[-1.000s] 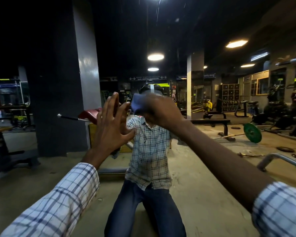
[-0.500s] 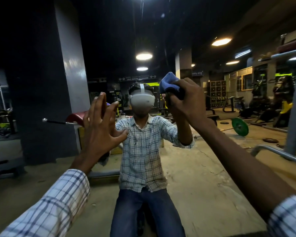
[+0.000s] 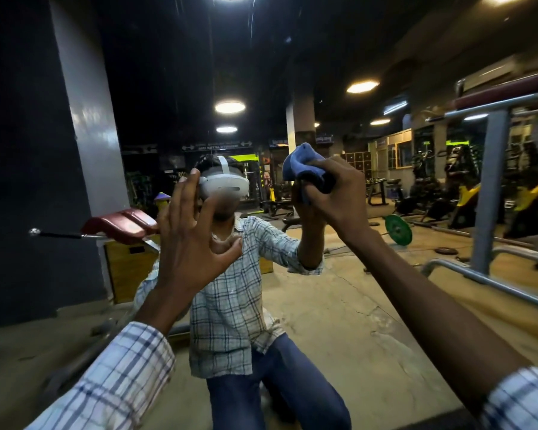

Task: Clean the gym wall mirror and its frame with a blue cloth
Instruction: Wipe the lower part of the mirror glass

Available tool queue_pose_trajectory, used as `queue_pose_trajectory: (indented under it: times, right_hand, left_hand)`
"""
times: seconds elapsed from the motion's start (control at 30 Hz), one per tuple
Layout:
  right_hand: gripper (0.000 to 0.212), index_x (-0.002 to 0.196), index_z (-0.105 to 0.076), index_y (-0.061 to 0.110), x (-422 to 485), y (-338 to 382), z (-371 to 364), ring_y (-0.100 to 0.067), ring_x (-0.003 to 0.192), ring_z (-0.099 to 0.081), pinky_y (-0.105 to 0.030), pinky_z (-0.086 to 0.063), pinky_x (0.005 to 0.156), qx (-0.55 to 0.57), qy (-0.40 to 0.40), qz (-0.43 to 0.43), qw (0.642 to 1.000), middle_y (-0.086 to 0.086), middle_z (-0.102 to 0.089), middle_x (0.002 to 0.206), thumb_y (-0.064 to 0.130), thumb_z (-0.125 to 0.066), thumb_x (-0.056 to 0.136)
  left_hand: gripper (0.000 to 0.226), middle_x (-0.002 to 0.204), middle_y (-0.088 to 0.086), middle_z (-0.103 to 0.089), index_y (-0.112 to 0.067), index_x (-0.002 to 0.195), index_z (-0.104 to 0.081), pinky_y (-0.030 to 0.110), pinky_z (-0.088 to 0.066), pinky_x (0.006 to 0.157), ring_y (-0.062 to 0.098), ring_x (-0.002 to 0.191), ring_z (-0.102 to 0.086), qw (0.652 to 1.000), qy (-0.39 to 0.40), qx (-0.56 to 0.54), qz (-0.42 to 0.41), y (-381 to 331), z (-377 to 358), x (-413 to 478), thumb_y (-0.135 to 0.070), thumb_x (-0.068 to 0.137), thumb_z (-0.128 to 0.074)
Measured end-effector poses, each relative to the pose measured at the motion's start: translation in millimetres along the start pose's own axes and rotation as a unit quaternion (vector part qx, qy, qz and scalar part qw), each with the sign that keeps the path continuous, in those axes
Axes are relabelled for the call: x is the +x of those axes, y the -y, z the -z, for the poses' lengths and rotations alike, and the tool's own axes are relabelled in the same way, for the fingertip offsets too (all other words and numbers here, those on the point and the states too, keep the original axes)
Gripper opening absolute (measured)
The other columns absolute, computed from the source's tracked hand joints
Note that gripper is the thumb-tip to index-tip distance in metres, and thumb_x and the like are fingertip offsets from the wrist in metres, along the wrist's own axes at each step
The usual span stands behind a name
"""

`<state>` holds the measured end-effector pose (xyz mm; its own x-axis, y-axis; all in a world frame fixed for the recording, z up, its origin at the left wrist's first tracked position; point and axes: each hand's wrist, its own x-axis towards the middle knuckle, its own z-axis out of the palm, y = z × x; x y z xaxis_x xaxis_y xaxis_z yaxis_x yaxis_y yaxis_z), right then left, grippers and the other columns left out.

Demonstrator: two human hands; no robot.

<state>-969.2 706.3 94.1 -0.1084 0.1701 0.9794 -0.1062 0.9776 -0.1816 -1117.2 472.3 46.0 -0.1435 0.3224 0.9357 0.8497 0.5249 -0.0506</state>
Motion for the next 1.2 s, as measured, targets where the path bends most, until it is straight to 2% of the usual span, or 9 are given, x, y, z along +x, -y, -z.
queue_pose_trajectory:
  times: [0.23, 0.43, 0.6, 0.8, 0.87, 0.97, 1.03, 1.1, 1.2]
  right_hand:
    - [0.036, 0.119, -0.069, 0.009, 7.7, -2.2, 3.4, -0.011, 0.096, -0.059, -0.008, -0.042, 0.080, -0.039, 0.016, 0.018, 0.999, -0.007, -0.068, 0.112, 0.017, -0.079, 0.085]
    - [0.033, 0.119, -0.067, 0.010, 57.5, -1.7, 16.9, -0.006, 0.097, -0.057, -0.021, -0.054, 0.087, 0.010, -0.116, -0.101, 0.988, 0.001, -0.065, 0.112, 0.020, -0.075, 0.089]
    - [0.040, 0.122, -0.065, 0.012, -2.8, -3.6, 12.3, -0.011, 0.094, -0.057, -0.018, -0.047, 0.085, -0.030, 0.207, 0.188, 0.960, -0.007, -0.066, 0.113, 0.029, -0.074, 0.088]
    - [0.037, 0.120, -0.065, 0.009, -14.9, -26.7, 13.9, -0.012, 0.099, -0.057, -0.034, -0.055, 0.090, 0.025, -0.014, -0.005, 1.000, -0.007, -0.066, 0.113, 0.013, -0.077, 0.086]
    - [0.045, 0.127, -0.064, 0.011, -54.5, -19.2, -1.4, -0.019, 0.106, -0.061, -0.041, -0.054, 0.095, 0.058, 0.145, 0.110, 0.982, -0.008, -0.067, 0.120, 0.013, -0.075, 0.083]
    - [0.041, 0.126, -0.063, 0.015, -92.4, -17.7, -1.4, -0.027, 0.105, -0.065, -0.050, -0.055, 0.094, -0.037, 0.336, 0.297, 0.893, -0.007, -0.066, 0.118, 0.022, -0.069, 0.086]
    - [0.045, 0.129, -0.062, 0.015, -80.3, -26.7, 4.1, -0.025, 0.099, -0.067, -0.046, -0.059, 0.091, -0.039, 0.266, 0.278, 0.922, -0.008, -0.066, 0.119, 0.019, -0.072, 0.086]
    - [0.045, 0.129, -0.063, 0.012, -55.6, -34.2, 13.6, -0.017, 0.095, -0.064, -0.038, -0.060, 0.089, -0.003, 0.112, 0.132, 0.985, -0.008, -0.067, 0.117, 0.017, -0.076, 0.086]
    - [0.038, 0.120, -0.066, 0.013, -48.5, -44.3, 17.0, -0.011, 0.095, -0.060, -0.034, -0.056, 0.086, 0.046, 0.010, -0.005, 0.999, -0.004, -0.066, 0.112, 0.017, -0.077, 0.084]
  left_hand:
    - [0.098, 0.174, 0.006, 0.003, -0.027, 0.159, -0.034, 0.055, -0.012, 0.124, 0.028, 0.161, 0.000, 1.000, 0.009, 0.012, 0.000, 1.8, -2.1, -4.1, -0.062, 0.078, -0.077]
    - [0.102, 0.174, 0.005, 0.004, -0.027, 0.160, -0.033, 0.063, -0.021, 0.119, 0.029, 0.161, 0.000, 1.000, 0.019, 0.020, 0.005, -1.0, -0.2, -2.1, -0.061, 0.075, -0.080]
    - [0.102, 0.174, 0.005, 0.002, -0.027, 0.160, -0.033, 0.063, -0.024, 0.117, 0.029, 0.160, 0.000, 0.999, 0.023, 0.026, -0.001, -2.6, 3.3, -3.2, -0.058, 0.075, -0.081]
    - [0.103, 0.174, 0.004, 0.004, -0.027, 0.160, -0.033, 0.067, -0.022, 0.117, 0.028, 0.160, 0.002, 0.999, 0.034, 0.014, 0.013, -7.6, 4.0, -2.9, -0.058, 0.074, -0.082]
    - [0.103, 0.174, 0.003, 0.004, -0.028, 0.160, -0.032, 0.067, -0.021, 0.118, 0.027, 0.160, 0.003, 0.999, 0.040, 0.010, 0.022, -10.4, 5.6, -2.9, -0.056, 0.075, -0.083]
    - [0.102, 0.174, 0.003, 0.003, -0.028, 0.160, -0.033, 0.064, -0.020, 0.121, 0.027, 0.160, 0.003, 0.999, 0.040, 0.008, 0.028, -14.4, 9.1, -3.4, -0.052, 0.076, -0.084]
    - [0.101, 0.174, 0.002, 0.004, -0.029, 0.160, -0.032, 0.063, -0.019, 0.122, 0.026, 0.161, 0.004, 0.999, 0.040, 0.010, 0.030, -17.4, 11.3, -3.5, -0.052, 0.076, -0.084]
    - [0.102, 0.174, 0.000, 0.006, -0.029, 0.160, -0.030, 0.062, -0.017, 0.123, 0.025, 0.161, 0.006, 0.998, 0.045, 0.008, 0.033, -19.6, 13.0, -3.6, -0.053, 0.077, -0.083]
    - [0.103, 0.174, 0.000, 0.006, -0.029, 0.161, -0.030, 0.062, -0.016, 0.125, 0.025, 0.160, 0.006, 0.998, 0.042, 0.003, 0.044, -25.4, 13.5, -4.8, -0.053, 0.077, -0.084]
